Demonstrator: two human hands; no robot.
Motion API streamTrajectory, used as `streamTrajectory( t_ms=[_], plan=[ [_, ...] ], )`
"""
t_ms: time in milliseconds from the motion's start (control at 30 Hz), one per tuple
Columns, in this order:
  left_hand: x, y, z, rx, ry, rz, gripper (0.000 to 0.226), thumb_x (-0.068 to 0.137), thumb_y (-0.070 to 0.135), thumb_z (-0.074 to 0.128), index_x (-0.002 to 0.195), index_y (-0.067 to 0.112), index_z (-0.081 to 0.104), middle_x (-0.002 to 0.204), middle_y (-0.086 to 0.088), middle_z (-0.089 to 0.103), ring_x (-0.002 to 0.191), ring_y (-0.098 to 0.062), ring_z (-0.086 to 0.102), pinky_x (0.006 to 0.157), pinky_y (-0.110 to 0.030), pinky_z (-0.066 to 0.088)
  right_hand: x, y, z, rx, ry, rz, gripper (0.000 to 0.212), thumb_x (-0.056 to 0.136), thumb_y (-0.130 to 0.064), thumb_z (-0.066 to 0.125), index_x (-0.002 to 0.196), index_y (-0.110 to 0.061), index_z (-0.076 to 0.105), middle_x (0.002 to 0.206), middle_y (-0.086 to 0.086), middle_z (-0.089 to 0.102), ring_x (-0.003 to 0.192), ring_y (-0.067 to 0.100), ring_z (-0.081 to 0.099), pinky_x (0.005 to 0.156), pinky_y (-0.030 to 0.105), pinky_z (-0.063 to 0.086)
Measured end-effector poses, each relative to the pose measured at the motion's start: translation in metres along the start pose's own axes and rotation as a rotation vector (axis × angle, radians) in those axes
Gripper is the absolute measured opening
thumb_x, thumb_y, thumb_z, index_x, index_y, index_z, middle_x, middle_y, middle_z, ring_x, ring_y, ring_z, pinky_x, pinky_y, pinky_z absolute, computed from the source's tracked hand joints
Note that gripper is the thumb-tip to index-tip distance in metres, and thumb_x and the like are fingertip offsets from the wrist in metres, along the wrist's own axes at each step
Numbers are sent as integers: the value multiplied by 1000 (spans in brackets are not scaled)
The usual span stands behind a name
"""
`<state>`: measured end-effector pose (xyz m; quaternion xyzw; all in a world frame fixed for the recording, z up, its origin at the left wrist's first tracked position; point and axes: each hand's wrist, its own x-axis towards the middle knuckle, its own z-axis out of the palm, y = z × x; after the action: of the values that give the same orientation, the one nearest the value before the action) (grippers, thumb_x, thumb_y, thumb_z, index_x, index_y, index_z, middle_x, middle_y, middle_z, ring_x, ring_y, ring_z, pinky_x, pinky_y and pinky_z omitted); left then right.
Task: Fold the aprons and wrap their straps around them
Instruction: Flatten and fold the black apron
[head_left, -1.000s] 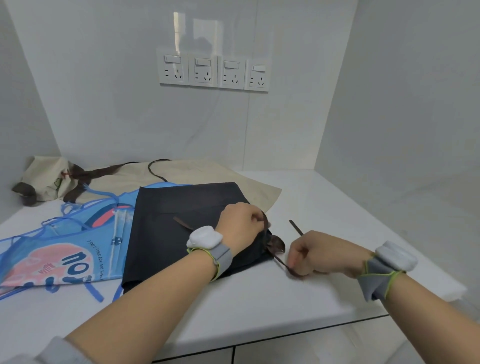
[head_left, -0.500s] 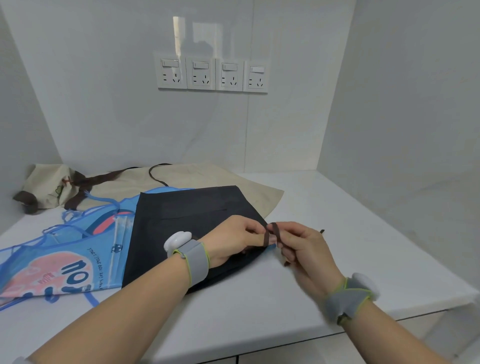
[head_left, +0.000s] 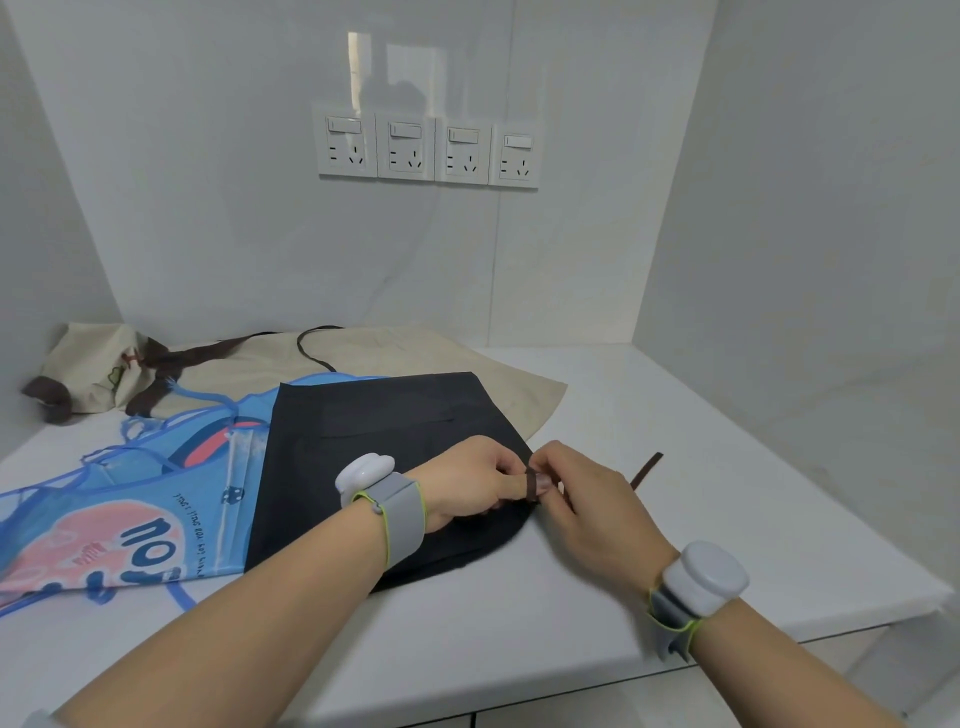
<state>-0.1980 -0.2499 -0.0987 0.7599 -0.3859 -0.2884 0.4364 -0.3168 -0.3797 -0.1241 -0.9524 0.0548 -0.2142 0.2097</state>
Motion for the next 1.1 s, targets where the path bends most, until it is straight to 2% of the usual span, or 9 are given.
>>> streamTrajectory(
  t_ms=[133, 267, 400, 700, 800, 900, 967, 1033, 1100],
  plan=[
    [-1, 1, -2, 71, 87, 35, 26, 87, 33, 70, 69, 17, 62, 62, 6, 49, 59, -10, 43, 59, -20, 36, 5, -6, 1, -5, 4, 22, 6, 98, -25, 40, 94, -29, 40, 83, -10, 58, 74, 24, 56, 70, 41, 48],
    [-2, 0, -7, 197, 217, 150, 16, 91, 22, 64, 79, 11, 61, 69, 6, 54, 62, -10, 45, 61, -22, 39, 8, -2, -2, 67, 43, 61, 13, 96, -19, 48, 86, -25, 43, 74, -8, 58, 71, 19, 53, 69, 39, 46],
    [-10, -7, -33, 424, 301, 222, 18, 93, 28, 60, 80, 16, 56, 81, 5, 56, 73, -12, 50, 67, -25, 40, -5, 15, -17, 94, 41, 179, 25, 91, -11, 56, 75, -27, 44, 62, -4, 55, 61, 15, 47, 65, 41, 44],
    [-22, -8, -39, 1333, 426, 457, 17, 92, 29, 46, 93, 19, 59, 97, 2, 50, 86, -22, 49, 76, -34, 37, -6, 18, -25, -38, -44, 271, 23, 87, -13, 55, 69, -25, 47, 64, -6, 56, 67, 20, 50, 67, 38, 44],
    [-19, -3, -46, 1550, 457, 410, 16, 89, 26, 50, 93, 17, 62, 97, 0, 52, 93, -24, 44, 82, -39, 36, -2, 12, -35, -100, -130, 292, 21, 86, -13, 52, 68, -23, 49, 69, -8, 56, 72, 18, 50, 66, 34, 40],
    [-14, 4, -40, 1636, 301, 210, 12, 88, 27, 53, 90, 19, 61, 92, 1, 50, 96, -24, 44, 84, -40, 31, 9, 5, -40, -161, -250, 337, 19, 85, -13, 47, 71, -23, 54, 79, -9, 60, 80, 18, 53, 69, 32, 42],
    [-10, 13, -40, 1507, 154, 3, 14, 84, 33, 58, 83, 19, 61, 86, 3, 55, 94, -24, 51, 81, -39, 34, 14, 3, -44, -185, -350, 394, 19, 85, -14, 46, 76, -21, 61, 90, -2, 64, 88, 22, 57, 74, 33, 46],
    [-7, 22, -51, 1029, 22, -240, 25, 79, 38, 62, 84, 15, 70, 84, 0, 69, 81, -22, 61, 75, -33, 48, 19, 5, -48, -265, -437, 431, 23, 88, -14, 46, 93, -10, 68, 104, 8, 65, 97, 28, 59, 81, 33, 47],
    [-7, 24, -58, 685, -36, -312, 31, 78, 38, 62, 86, 11, 74, 83, -1, 74, 72, -18, 65, 76, -31, 56, 22, 7, -52, -337, -501, 429, 27, 93, -14, 45, 104, 0, 66, 108, 12, 61, 97, 27, 56, 78, 30, 45]
  ],
)
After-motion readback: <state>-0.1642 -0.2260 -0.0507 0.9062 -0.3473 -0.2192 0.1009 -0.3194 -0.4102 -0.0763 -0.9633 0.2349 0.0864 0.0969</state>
